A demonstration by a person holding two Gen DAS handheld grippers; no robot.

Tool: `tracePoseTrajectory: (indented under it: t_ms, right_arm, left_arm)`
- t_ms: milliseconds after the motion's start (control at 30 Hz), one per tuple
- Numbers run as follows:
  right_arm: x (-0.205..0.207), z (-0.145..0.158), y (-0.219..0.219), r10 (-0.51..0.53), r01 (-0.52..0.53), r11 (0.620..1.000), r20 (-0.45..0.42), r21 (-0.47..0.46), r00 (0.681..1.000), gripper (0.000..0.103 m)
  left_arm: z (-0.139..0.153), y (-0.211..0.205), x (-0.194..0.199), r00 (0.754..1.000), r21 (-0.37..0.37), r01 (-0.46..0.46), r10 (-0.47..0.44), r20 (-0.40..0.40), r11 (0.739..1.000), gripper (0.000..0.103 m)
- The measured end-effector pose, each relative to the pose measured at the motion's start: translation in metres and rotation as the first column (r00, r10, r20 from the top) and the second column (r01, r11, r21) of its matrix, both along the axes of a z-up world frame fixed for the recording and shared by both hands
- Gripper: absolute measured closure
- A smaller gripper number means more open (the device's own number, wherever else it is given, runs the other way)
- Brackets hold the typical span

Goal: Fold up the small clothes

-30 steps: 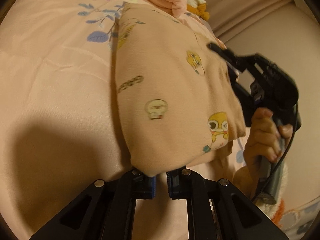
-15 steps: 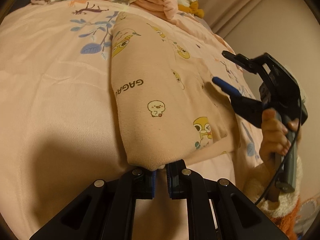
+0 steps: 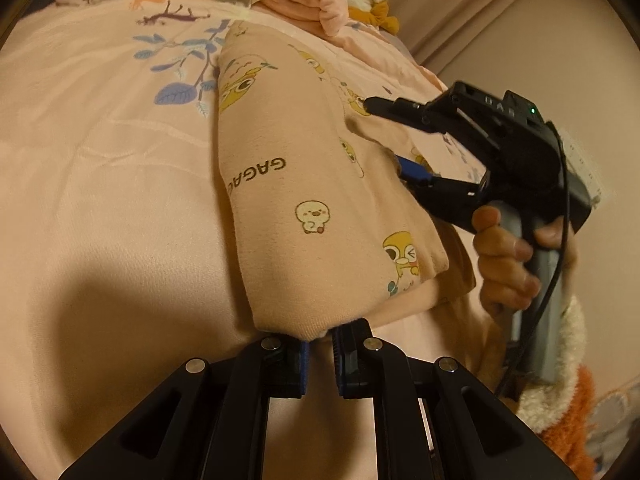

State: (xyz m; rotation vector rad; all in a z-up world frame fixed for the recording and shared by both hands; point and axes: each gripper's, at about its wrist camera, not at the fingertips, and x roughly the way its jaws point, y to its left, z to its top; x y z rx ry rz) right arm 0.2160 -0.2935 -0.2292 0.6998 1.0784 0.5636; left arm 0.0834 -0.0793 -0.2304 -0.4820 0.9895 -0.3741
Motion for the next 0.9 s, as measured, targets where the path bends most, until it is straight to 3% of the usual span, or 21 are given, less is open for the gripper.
tracePoseTrajectory:
  t_ms: [67, 100, 133, 233, 333, 533, 700, 800, 900]
  right_arm:
    - [0.0, -0.003, 0.006, 0.042, -0.041, 0.999, 0.012, -0.011, 0.999, 0.07]
    - [0.0, -0.008, 0.009, 0.057, -0.057, 0.998, -0.004, -0.008, 0.998, 0.086]
    - [-0.001, -0.012, 0.012, 0.074, -0.074, 0.997, -0.014, 0.006, 0.997, 0.089]
    - [-0.005, -0.016, 0.007, 0.048, -0.048, 0.998, 0.001, 0.033, 0.999, 0.091]
    - [-0.006, -0.017, -0.009, -0.006, 0.007, 0.988, -0.009, 0.154, 1.0, 0.092]
    - [-0.008, 0.0, -0.045, -0.081, 0.07, 0.968, 0.036, 0.24, 0.996, 0.093]
    - [-0.017, 0.017, -0.066, -0.126, 0.11, 0.976, 0.078, 0.19, 0.989, 0.093]
    - [-0.021, 0.019, -0.083, -0.155, 0.135, 0.968, 0.083, 0.21, 0.984, 0.093]
    - [-0.025, 0.018, -0.097, -0.187, 0.167, 0.965, 0.082, 0.203, 0.979, 0.094]
  left_arm:
    - [-0.002, 0.003, 0.001, 1.0, -0.021, 0.001, -0.002, -0.008, 1.0, 0.092]
    - [-0.002, 0.003, 0.002, 1.0, -0.024, 0.0, 0.0, -0.011, 1.0, 0.092]
    - [-0.002, 0.003, 0.003, 1.0, -0.023, -0.001, 0.001, -0.012, 1.0, 0.092]
    - [0.0, -0.001, 0.002, 1.0, 0.012, 0.0, 0.0, -0.002, 1.0, 0.092]
    - [0.002, -0.005, 0.001, 1.0, 0.045, -0.006, 0.006, 0.005, 0.999, 0.092]
    - [0.003, -0.009, 0.0, 1.0, 0.078, -0.014, 0.013, 0.016, 0.997, 0.092]
    - [0.005, -0.016, -0.005, 0.999, 0.151, -0.001, -0.007, 0.047, 0.989, 0.092]
    - [0.006, -0.019, -0.007, 0.999, 0.174, -0.002, -0.006, 0.05, 0.985, 0.092]
    - [0.01, -0.028, -0.011, 0.997, 0.246, 0.012, -0.032, 0.075, 0.969, 0.092]
